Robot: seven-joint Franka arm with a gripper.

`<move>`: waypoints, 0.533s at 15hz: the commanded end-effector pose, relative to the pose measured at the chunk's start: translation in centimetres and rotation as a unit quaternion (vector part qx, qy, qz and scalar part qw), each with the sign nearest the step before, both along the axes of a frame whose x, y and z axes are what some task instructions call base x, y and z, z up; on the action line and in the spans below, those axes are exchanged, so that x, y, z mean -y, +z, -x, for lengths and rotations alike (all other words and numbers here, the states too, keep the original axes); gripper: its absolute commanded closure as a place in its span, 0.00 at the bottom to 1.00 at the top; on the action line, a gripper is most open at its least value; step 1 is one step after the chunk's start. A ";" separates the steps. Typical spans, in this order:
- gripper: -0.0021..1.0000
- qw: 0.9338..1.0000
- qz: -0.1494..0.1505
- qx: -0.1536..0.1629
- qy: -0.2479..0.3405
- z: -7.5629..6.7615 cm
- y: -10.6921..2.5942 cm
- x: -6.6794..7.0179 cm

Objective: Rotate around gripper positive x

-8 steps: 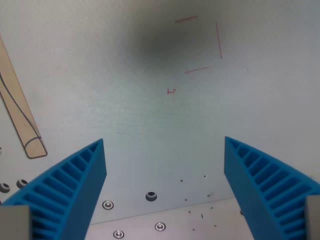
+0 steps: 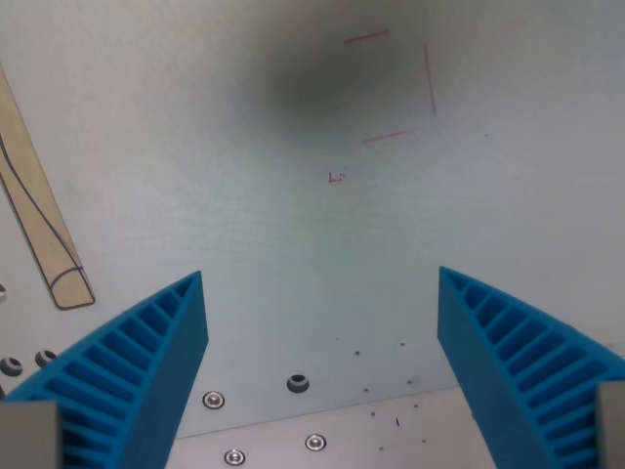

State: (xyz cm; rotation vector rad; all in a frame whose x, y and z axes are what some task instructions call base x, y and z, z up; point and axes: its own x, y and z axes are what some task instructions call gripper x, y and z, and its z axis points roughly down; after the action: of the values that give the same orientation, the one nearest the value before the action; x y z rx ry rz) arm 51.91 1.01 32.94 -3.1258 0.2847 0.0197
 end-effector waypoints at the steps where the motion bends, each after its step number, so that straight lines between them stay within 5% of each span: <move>1: 0.00 0.999 -0.048 0.011 0.001 0.0 0.1 0.1; 8: 0.00 0.996 -0.088 0.018 0.000 0.0 0.1 0.1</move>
State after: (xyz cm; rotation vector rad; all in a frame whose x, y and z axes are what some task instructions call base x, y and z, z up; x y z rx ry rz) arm 51.96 1.34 32.97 -3.0838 0.2947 0.0225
